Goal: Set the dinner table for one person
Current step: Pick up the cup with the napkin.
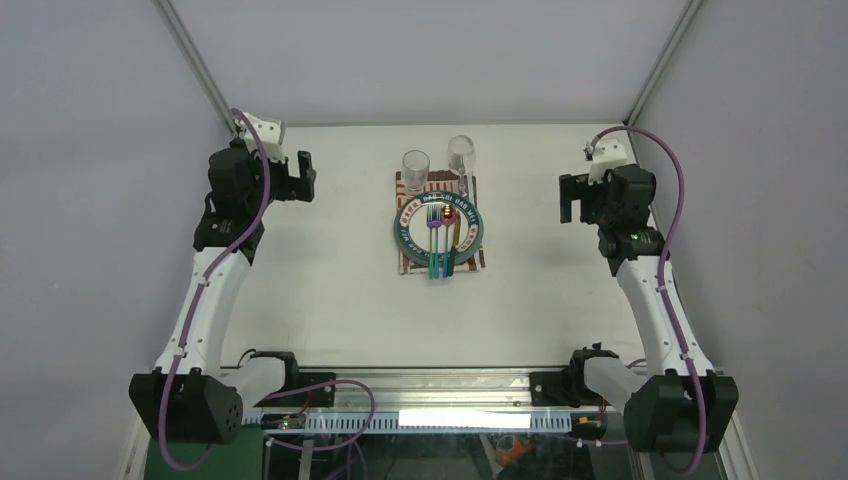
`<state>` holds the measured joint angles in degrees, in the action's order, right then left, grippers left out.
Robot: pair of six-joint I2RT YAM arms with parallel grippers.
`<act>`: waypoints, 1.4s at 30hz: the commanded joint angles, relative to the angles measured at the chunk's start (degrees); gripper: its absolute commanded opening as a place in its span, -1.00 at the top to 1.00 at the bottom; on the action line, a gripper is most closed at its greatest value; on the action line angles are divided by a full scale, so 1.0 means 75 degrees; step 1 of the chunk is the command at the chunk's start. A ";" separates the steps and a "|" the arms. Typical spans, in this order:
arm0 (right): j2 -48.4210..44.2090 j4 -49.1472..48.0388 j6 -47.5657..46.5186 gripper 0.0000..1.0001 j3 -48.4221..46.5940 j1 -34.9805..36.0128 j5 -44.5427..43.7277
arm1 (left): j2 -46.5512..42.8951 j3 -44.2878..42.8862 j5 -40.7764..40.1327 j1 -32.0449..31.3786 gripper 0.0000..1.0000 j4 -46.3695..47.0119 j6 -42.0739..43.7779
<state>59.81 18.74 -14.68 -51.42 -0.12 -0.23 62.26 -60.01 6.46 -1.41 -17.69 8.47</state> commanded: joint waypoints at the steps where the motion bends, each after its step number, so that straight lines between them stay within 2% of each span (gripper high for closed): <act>1: -0.0295 -0.0189 0.0096 -0.99 -0.0152 -0.0007 0.0039 | 0.0055 -0.0123 0.0258 0.0010 -0.98 0.0237 -0.0012; 4: -0.0450 -0.0211 -0.0012 -1.00 0.0083 -0.0007 0.0099 | 0.0142 -0.0166 0.0221 0.0019 -0.98 0.0074 0.0006; 9: -0.0537 -0.0183 -0.0116 -1.00 0.0254 -0.0007 0.0118 | 0.0029 0.0099 0.0834 0.0022 -0.98 0.0005 0.0389; 11: -0.0585 -0.0179 -0.0112 -1.00 0.0298 -0.0007 0.0221 | 0.0036 0.0186 0.0547 0.0023 -0.98 0.0133 0.0444; 15: -0.0695 -0.0318 -0.0058 -0.99 0.0443 -0.0007 0.0373 | 0.0061 0.0244 0.0660 0.0021 -0.98 0.0111 0.0714; 18: -0.0582 -0.0355 0.0178 -0.99 0.0326 -0.0007 0.0605 | 0.0219 0.0184 0.0756 0.0018 -0.98 0.0047 0.0373; 21: 0.0086 0.0236 0.0411 -0.99 -0.0489 -0.0007 0.1227 | 0.1362 -0.0816 0.1013 0.0024 -0.98 -0.0788 0.0148; 25: 0.1188 0.0852 0.0591 -0.98 -0.1775 -0.0007 0.1825 | 0.3194 -0.2732 0.2498 0.0014 -0.98 -0.2203 0.0145; 27: 0.1610 0.1081 0.0746 -0.98 -0.2382 -0.0007 0.2163 | 0.3870 -0.3608 0.3458 0.0018 -0.98 -0.2600 0.0116; 28: 0.1797 0.1246 0.0760 -0.98 -0.2672 -0.0002 0.2383 | 0.4160 -0.3963 0.3612 0.0009 -0.98 -0.2661 0.0008; 32: 0.2665 0.2145 0.0765 -0.96 -0.4265 0.0013 0.3060 | 0.5138 -0.5364 0.3916 -0.0110 -0.91 -0.2909 -0.0325; 35: 0.3120 0.2610 0.0748 -0.91 -0.4892 0.0016 0.3014 | 0.5595 -0.6005 0.3840 -0.0436 -0.84 -0.2995 -0.0426; 42: 0.3010 0.2423 0.0520 -1.00 -0.4095 0.0117 0.2757 | 0.6754 -0.7331 0.3015 -0.1485 -0.88 -0.3466 -0.0290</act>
<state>83.53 36.07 -10.15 -84.93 0.16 20.32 108.77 -108.49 31.53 -8.19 -40.95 6.94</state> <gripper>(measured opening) 0.996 0.941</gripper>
